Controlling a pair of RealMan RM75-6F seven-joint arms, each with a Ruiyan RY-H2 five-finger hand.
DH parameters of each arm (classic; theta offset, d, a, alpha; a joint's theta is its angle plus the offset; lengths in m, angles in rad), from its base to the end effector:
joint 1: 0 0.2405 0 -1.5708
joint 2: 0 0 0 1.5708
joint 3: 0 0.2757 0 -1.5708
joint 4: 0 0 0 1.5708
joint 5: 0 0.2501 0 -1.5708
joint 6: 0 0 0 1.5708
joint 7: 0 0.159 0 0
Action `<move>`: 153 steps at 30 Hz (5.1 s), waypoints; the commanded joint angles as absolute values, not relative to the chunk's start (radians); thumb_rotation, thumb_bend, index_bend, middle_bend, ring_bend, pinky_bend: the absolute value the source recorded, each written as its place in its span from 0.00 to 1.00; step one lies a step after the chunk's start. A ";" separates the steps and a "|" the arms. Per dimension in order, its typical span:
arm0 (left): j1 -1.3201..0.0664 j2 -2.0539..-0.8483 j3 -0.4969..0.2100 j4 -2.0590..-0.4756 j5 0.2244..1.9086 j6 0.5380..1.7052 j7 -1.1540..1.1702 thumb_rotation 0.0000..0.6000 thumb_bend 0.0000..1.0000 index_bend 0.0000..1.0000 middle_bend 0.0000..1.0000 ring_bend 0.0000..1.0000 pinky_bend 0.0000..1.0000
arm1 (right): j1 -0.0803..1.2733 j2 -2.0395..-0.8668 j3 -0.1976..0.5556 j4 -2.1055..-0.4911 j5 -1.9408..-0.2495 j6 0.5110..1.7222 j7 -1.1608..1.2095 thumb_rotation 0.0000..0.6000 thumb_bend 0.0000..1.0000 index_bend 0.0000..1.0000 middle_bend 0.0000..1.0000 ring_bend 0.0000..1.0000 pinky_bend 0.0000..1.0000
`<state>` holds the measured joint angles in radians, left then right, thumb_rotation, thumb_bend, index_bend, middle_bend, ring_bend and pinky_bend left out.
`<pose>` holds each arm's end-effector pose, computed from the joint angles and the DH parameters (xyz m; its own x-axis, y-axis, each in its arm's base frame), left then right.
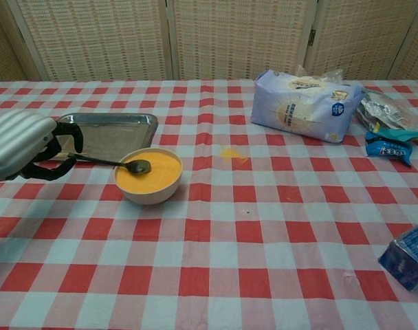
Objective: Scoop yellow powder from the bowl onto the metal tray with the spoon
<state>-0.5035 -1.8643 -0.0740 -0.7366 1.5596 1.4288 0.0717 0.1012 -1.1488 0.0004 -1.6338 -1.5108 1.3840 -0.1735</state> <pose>-0.2762 0.3467 -0.0605 0.5420 -0.1886 0.8189 0.7451 -0.3429 -0.5721 -0.3409 -0.1915 0.0950 0.5081 -0.1419 0.8495 -0.8611 -0.0602 0.5049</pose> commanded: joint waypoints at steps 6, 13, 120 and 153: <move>-0.501 -1.886 -0.076 -0.692 1.569 1.462 0.021 1.00 0.41 0.52 1.00 1.00 1.00 | 0.101 -1.151 0.001 -1.632 -1.510 1.384 -0.175 1.00 0.18 0.00 0.00 0.00 0.00; -0.501 -1.897 -0.071 -0.666 1.574 1.470 0.003 1.00 0.41 0.53 1.00 1.00 1.00 | 0.100 -1.149 0.000 -1.636 -1.512 1.387 -0.177 1.00 0.18 0.00 0.00 0.00 0.00; -0.889 -1.258 -0.126 -1.640 0.678 0.671 0.341 1.00 0.53 0.95 1.00 1.00 1.00 | 0.101 -1.120 0.007 -1.634 -1.491 1.371 -0.119 1.00 0.18 0.00 0.00 0.00 0.00; -1.012 -1.253 -0.132 -1.475 0.500 0.515 0.162 1.00 0.53 0.95 1.00 1.00 1.00 | 0.102 -1.115 0.017 -1.627 -1.465 1.366 -0.111 1.00 0.18 0.00 0.00 0.00 0.00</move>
